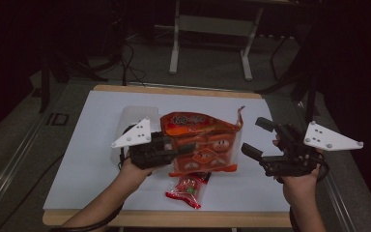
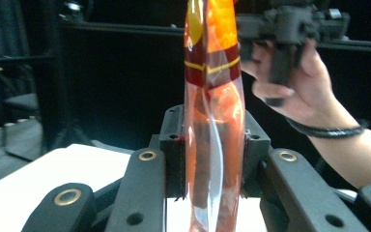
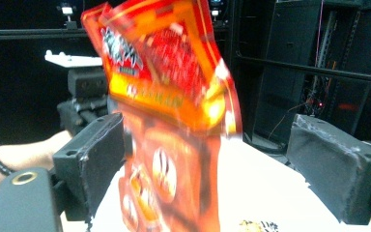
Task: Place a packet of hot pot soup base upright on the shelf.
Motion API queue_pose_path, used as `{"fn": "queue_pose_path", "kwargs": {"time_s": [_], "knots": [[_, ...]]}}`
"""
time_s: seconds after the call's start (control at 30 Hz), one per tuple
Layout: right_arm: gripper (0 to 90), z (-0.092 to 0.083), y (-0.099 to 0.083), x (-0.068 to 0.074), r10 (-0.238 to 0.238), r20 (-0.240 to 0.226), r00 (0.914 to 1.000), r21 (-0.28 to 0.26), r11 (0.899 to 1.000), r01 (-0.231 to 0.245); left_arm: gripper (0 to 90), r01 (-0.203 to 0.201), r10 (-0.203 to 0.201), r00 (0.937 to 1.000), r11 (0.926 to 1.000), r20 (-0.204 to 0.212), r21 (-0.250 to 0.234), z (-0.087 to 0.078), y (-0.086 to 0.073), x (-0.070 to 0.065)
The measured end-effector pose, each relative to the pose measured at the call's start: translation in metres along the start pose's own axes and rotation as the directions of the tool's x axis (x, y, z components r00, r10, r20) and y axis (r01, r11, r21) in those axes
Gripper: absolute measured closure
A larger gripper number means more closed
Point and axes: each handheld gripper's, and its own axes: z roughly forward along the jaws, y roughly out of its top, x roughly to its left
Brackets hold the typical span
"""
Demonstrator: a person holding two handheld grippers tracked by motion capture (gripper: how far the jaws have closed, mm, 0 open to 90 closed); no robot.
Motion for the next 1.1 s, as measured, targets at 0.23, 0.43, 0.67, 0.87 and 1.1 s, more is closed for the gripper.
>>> {"fn": "queue_pose_path", "kwargs": {"time_s": [0.23, 0.43, 0.67, 0.87, 1.1], "knots": [[13.3, -0.001, -0.007, 0.001, -0.053, 0.042, 0.9977, 0.026, 0.998, 0.052, 71.4, -0.025, 0.020, 0.9938, 0.9989, -0.109, -0.039, -0.024, 0.011, 0.017], [13.5, 0.001, -0.014, 0.002, -0.070, 0.063, 0.9956, 0.039, 0.997, 0.068, 71.4, -0.064, 0.050, 0.9751, 0.9962, -0.216, -0.059, -0.043, 0.016, 0.035], [13.5, 0.004, -0.020, -0.001, -0.058, 0.057, 0.9967, 0.042, 0.998, 0.055, 71.3, -0.070, 0.042, 0.9452, 0.9947, -0.324, -0.075, -0.062, 0.016, 0.058], [13.6, 0.005, -0.023, -0.002, -0.055, 0.062, 0.9966, 0.055, 0.997, 0.051, 71.4, -0.071, 0.028, 0.9148, 0.9931, -0.403, -0.093, -0.076, 0.012, 0.076], [13.6, 0.006, -0.028, -0.004, -0.045, 0.054, 0.9975, 0.062, 0.997, 0.042, 71.4, -0.060, 0.013, 0.8824, 0.9945, -0.470, -0.086, -0.084, 0.000, 0.092]]}}
